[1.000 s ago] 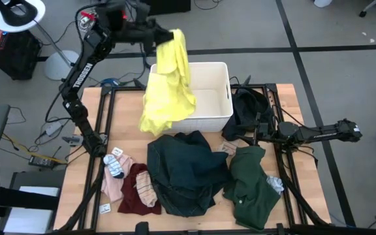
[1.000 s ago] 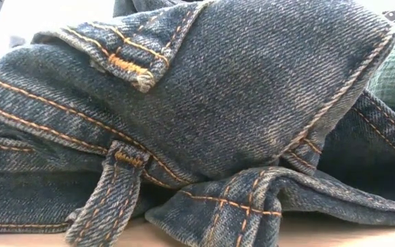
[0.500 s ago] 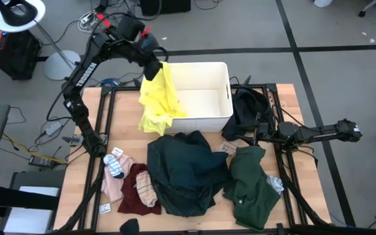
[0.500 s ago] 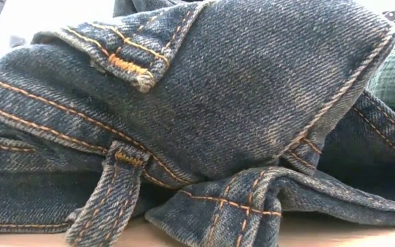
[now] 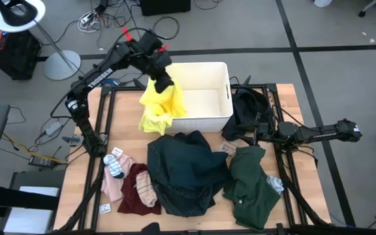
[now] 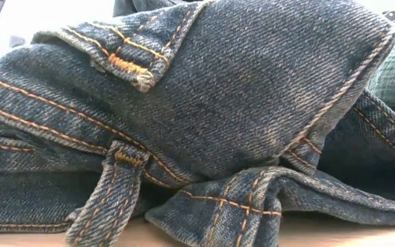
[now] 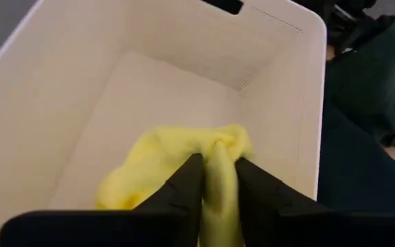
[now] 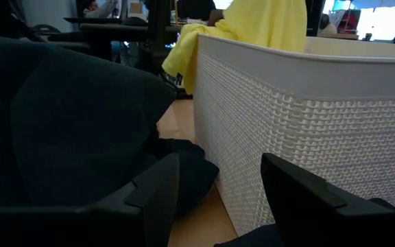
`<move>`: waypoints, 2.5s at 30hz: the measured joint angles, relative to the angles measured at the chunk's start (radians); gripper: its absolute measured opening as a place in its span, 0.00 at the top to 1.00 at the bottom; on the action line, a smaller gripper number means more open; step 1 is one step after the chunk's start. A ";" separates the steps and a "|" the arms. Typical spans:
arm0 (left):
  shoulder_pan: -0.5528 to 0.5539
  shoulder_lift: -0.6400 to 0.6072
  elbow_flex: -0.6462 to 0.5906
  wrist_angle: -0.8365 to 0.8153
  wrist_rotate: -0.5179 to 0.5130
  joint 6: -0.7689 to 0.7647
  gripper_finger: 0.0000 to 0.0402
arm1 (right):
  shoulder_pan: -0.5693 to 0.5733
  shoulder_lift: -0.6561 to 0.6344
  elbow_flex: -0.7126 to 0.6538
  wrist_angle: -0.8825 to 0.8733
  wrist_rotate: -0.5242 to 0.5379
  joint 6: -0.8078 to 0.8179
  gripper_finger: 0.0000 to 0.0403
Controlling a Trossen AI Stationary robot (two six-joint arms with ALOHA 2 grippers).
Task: Sort clothes
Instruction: Put the yellow shirt into the white laundry bin
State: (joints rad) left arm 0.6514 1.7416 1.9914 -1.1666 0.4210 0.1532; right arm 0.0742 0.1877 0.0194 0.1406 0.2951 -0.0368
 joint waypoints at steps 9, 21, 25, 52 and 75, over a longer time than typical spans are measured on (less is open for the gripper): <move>-0.045 -0.002 -0.006 0.080 -0.033 0.000 0.67 | 0.000 0.000 0.000 0.000 0.000 0.000 0.48; -0.043 -0.132 -0.006 0.076 -0.059 0.058 0.66 | 0.000 0.000 0.000 0.000 0.000 0.000 0.48; -0.034 -0.200 -0.006 0.034 -0.098 0.084 0.66 | 0.000 0.000 0.000 0.000 0.000 0.000 0.48; 0.003 -0.926 -0.880 0.235 -0.215 -0.035 0.66 | 0.000 0.000 0.000 0.000 0.000 0.000 0.48; 0.000 -0.930 -1.130 0.355 -0.088 -0.001 0.66 | 0.000 0.000 0.000 0.000 0.000 0.000 0.48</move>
State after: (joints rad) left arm 0.6514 0.8111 0.8612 -0.8112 0.3332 0.1523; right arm 0.0742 0.1878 0.0195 0.1406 0.2951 -0.0368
